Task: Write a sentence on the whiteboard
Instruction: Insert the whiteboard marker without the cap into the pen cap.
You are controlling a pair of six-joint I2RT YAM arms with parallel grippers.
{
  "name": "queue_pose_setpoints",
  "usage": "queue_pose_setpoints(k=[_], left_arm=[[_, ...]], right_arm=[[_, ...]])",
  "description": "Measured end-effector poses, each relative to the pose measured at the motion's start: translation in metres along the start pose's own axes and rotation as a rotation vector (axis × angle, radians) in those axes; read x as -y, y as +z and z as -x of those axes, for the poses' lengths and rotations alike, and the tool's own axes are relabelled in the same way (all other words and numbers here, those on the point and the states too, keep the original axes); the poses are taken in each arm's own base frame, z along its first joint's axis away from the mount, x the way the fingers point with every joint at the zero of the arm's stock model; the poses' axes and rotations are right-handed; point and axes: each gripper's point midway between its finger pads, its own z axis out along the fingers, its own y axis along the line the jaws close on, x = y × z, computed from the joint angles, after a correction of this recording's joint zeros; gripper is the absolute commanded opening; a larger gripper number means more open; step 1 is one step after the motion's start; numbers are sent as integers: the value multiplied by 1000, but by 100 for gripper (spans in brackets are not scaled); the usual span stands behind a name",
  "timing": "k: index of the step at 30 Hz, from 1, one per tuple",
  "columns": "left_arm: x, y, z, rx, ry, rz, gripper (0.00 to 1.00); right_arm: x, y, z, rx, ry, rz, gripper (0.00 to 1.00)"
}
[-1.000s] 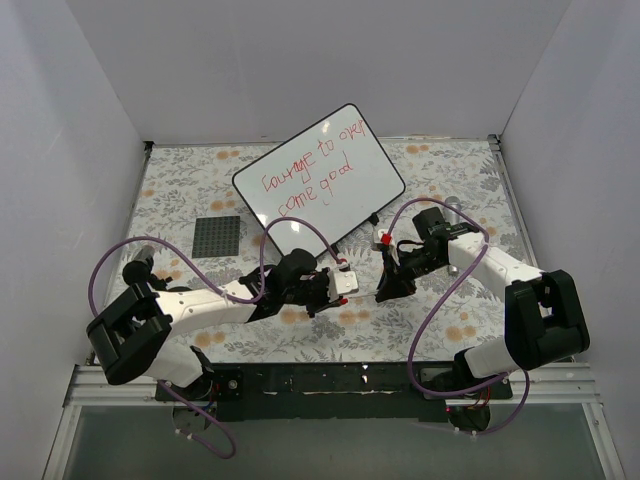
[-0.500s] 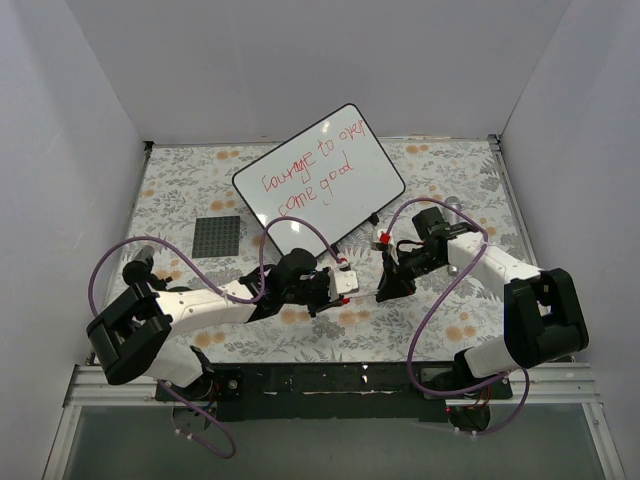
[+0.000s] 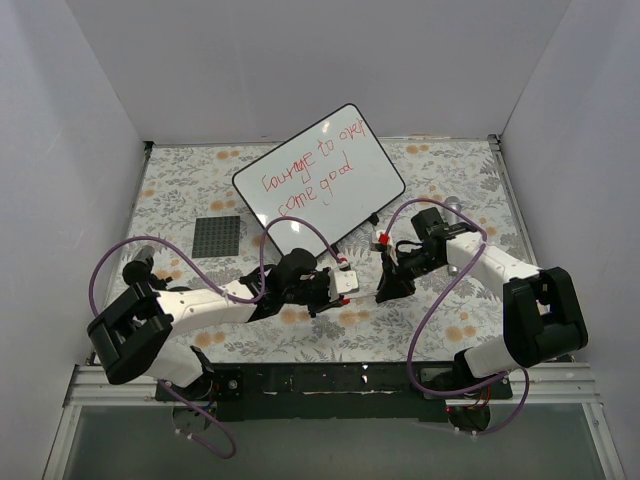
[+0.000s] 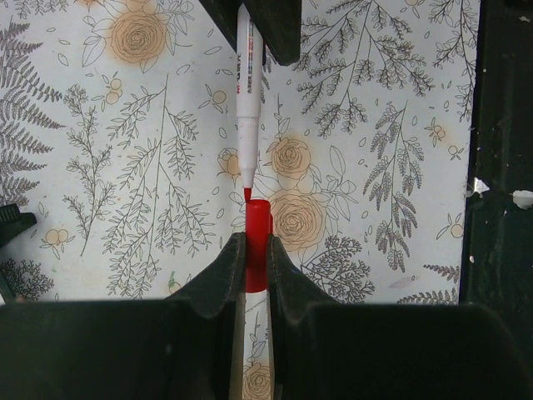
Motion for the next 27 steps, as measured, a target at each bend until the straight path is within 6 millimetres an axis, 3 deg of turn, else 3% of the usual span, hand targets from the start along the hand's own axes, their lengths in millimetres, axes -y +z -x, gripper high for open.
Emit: queue_pose_setpoints(k=[27], left_arm=[[-4,1,-5,-19,-15,24,0]], right_arm=[[2,1,-4,-17,10,-7,1]])
